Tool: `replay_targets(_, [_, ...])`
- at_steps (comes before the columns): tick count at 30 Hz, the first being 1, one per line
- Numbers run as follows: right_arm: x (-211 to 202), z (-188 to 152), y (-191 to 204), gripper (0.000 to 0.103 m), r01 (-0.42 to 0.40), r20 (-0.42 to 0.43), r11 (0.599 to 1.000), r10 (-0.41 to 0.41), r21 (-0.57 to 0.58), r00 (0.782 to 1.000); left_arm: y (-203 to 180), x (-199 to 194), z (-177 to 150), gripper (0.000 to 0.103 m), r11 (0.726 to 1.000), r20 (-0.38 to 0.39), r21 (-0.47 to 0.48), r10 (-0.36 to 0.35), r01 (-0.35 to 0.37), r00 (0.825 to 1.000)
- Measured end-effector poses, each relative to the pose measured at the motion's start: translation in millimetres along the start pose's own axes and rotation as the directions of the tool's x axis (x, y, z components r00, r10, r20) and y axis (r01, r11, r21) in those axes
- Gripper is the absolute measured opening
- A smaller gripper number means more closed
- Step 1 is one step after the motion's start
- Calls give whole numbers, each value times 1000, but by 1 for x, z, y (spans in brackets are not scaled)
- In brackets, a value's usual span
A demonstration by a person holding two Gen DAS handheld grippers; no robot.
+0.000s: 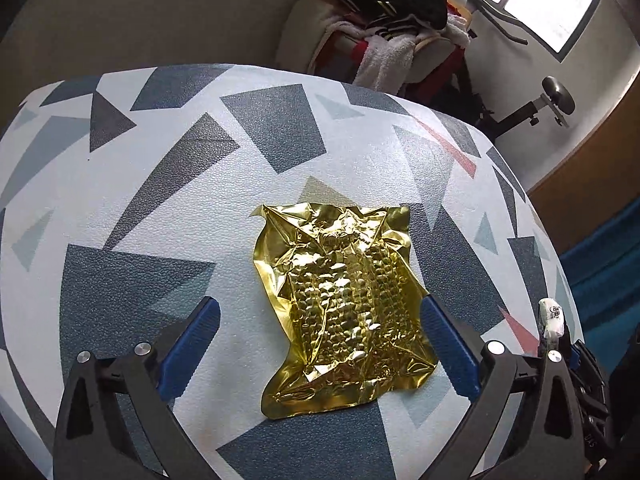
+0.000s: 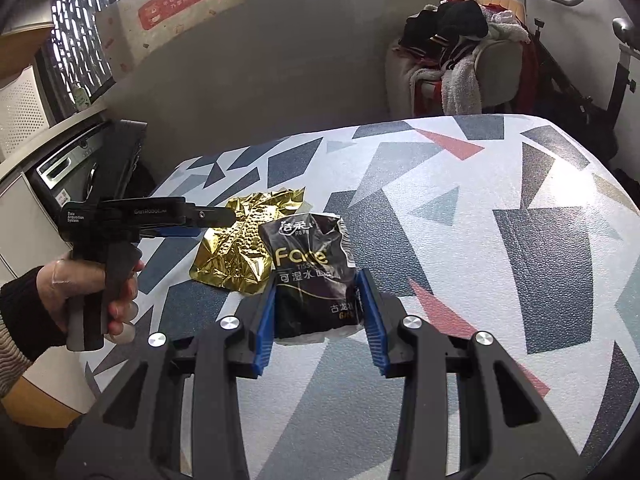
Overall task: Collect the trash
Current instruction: 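Grasp the gold foil wrapper with the left gripper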
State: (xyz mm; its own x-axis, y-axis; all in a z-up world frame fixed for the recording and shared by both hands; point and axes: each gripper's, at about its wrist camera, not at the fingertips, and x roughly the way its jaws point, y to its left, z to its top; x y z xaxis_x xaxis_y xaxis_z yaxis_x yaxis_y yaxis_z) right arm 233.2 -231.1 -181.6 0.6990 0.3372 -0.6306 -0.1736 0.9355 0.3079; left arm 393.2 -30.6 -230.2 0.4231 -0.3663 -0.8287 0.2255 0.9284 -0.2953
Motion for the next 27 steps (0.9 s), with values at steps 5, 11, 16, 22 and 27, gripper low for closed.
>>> replay_targets(5, [0, -1, -4, 41, -2, -3, 1000, 2, 15, 1000, -3, 18, 1, 97, 999, -11, -34, 24, -25, 1000])
replay_targets(11, [-2, -4, -5, 41, 1, -2, 1000, -1, 31, 1000, -13, 16, -7, 89, 990, -12, -90, 110, -111, 994])
replay_targets(16, [-8, -3, 1, 41, -7, 0, 1000, 7, 21, 1000, -22, 1, -12, 45, 995, 7, -42, 93, -92, 996])
replay_targets(22, [-22, -2, 6, 41, -5, 4, 1000, 5, 28, 1000, -40, -40, -31, 43, 993, 52, 80, 79, -83, 996])
replay_targets(27, [-43, -5, 17, 41, -6, 20, 1000, 5, 7, 1000, -57, -82, -65, 43, 978, 101, 182, 89, -106, 991])
